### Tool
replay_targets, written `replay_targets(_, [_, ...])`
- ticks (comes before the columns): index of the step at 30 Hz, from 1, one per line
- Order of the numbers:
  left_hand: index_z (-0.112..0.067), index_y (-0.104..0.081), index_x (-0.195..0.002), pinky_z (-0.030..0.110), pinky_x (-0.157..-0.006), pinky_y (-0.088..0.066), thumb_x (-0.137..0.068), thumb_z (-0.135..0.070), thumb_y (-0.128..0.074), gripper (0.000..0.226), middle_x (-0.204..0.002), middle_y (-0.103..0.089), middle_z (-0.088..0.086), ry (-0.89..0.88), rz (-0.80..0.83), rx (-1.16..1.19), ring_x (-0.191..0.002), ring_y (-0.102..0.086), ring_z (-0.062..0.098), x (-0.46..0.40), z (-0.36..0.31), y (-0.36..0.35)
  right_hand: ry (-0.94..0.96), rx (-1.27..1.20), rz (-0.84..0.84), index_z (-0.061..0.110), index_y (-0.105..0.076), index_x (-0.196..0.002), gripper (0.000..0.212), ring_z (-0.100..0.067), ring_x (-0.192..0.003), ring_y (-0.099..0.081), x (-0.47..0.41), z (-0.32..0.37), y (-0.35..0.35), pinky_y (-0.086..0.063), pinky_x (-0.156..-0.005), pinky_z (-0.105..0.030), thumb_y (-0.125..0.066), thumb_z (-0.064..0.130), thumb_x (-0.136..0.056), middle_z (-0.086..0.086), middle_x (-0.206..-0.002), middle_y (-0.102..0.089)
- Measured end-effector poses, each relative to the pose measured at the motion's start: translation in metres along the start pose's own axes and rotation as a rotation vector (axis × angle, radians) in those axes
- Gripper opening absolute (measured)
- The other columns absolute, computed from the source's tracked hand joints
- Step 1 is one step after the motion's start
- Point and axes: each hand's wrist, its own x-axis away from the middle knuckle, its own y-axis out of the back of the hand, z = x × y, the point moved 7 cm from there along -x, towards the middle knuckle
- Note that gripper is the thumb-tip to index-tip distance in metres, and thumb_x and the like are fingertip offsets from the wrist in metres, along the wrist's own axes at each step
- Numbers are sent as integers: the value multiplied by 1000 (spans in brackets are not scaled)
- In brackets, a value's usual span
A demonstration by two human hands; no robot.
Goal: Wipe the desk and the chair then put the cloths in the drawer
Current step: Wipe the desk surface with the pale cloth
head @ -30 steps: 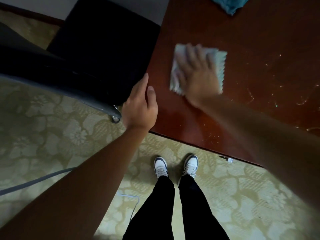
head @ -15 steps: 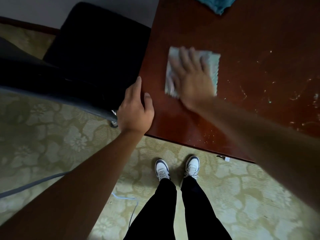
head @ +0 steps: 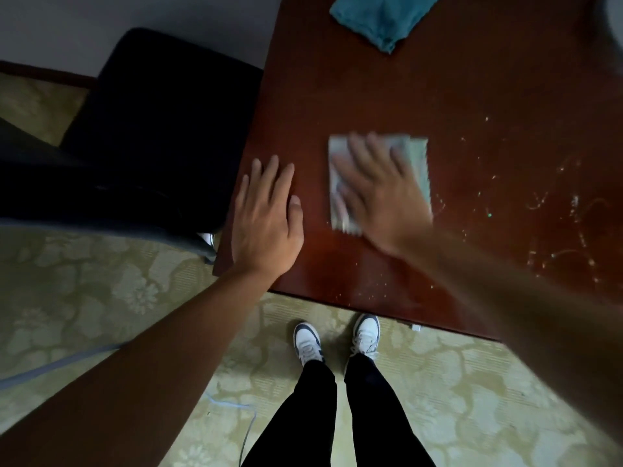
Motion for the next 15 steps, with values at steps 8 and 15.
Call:
replay_targets(8, [-7,-52,-140,38,-122,-16,-100,-27,-42,46,-151,-46,9,-27,-5,53,-148,-29,30,-15,-18,-7,-137,-8,94,21,-23,-155,57,-31,-151,-10,-91,-82,12,-7,-118,-49,-19,42,-103,-8,-162,-20])
replay_targets(15, [-6,-53,-137,40,-122,-18,-99,-29,-41,46,-150,-48,9,-1,0,62,-147,-31,30,-15,-18,-8,71,-81,30,14,-37,-150,54,-29,-149,-20,-10,-10,4,-14,-120,-51,-26,37,-102,-9,-158,-32])
